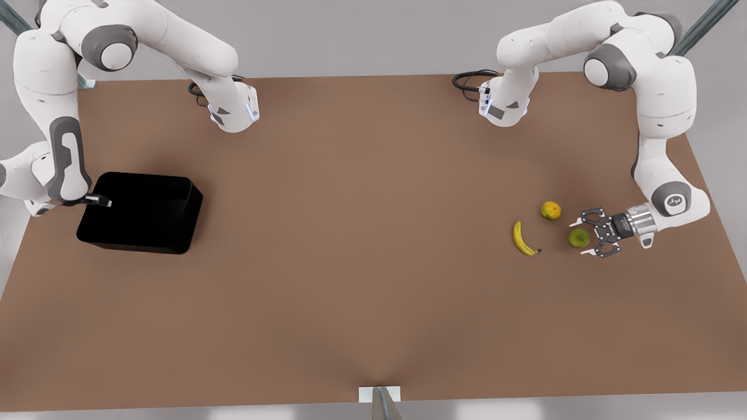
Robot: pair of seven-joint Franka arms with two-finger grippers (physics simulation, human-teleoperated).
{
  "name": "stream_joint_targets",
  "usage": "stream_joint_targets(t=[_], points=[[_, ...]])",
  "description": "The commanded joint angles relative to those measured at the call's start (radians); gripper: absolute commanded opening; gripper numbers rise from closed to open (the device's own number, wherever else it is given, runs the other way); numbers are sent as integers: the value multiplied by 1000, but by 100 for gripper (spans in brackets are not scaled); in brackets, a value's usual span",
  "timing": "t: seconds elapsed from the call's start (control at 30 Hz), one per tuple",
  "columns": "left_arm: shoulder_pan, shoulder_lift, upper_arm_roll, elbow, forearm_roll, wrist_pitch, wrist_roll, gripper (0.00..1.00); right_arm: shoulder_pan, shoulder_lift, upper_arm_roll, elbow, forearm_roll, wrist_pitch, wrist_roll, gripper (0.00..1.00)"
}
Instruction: Place the storage box in the middle with the right arm, and place the apple in the storage box with the left arm
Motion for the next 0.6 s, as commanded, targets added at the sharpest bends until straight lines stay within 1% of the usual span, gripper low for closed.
stream_joint_targets(t=[0.0,0.27,0.33,0.43,0.5,0.53,0.57], points=[[0,2,0,-2,-4,0,0,100,0,2,0,0,0,0,0,21],[14,35,0,-3,-24,6,72,100,14,-5,5,14,-1,-32,-57,21],[17,34,6,-2,-23,-5,120,100,15,-18,9,29,-1,-58,-110,21],[17,38,14,-2,-26,3,181,100,21,-43,59,49,0,-88,-229,21],[18,60,14,-2,-40,6,196,100,23,-38,62,49,-1,-69,-233,21],[18,69,14,-2,-41,18,198,100,23,-43,88,49,-1,-69,-239,21],[18,75,14,-5,-41,18,202,100,57,-48,106,51,-1,-84,-235,21]])
